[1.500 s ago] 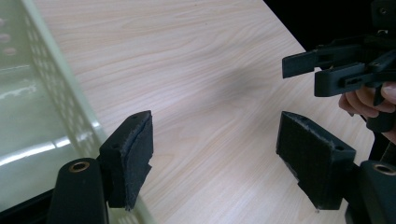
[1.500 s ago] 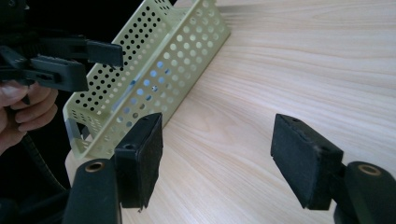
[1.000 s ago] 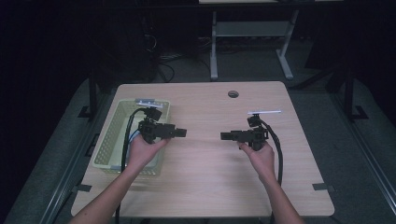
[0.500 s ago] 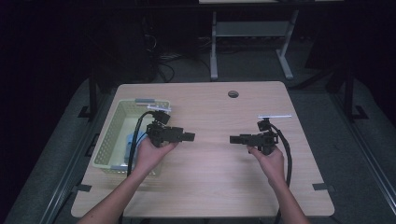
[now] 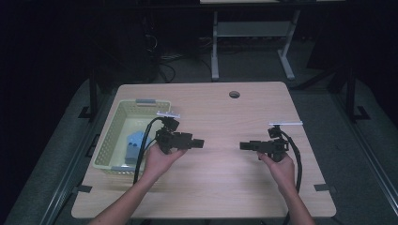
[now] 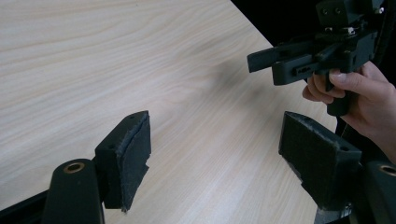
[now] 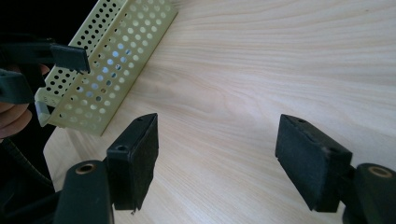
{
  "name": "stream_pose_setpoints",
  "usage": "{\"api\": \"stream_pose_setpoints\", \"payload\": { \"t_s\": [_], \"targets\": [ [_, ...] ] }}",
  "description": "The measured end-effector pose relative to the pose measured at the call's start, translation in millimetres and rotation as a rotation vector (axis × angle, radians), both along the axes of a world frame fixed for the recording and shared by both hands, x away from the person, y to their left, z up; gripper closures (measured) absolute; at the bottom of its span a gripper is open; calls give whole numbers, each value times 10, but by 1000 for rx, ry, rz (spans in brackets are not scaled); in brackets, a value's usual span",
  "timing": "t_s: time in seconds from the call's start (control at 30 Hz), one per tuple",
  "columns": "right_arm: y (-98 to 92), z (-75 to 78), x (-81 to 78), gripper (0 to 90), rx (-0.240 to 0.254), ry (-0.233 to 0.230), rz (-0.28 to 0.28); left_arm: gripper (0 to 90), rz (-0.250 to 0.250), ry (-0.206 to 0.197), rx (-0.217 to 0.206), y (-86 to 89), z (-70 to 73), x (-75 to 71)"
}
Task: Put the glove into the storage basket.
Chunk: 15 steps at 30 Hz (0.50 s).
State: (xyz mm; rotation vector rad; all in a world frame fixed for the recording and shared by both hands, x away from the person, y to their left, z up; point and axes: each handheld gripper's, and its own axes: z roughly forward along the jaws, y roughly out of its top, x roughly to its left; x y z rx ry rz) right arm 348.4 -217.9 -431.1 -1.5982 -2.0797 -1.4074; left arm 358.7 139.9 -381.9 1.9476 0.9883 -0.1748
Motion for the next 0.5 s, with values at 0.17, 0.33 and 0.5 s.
{"api": "stream_pose_setpoints", "payload": {
  "t_s": [0.17,0.33,0.5],
  "targets": [
    [-50,-14,-29,296,-10,6,0,250,-11,6,-10,-49,-61,-40],
    [-127,-58,-81,294,-18,12,-1,249,-19,7,-17,-79,-112,-86],
    [-207,-107,-143,294,-24,22,-6,246,-28,12,-22,-134,-179,-131]
  ]
}}
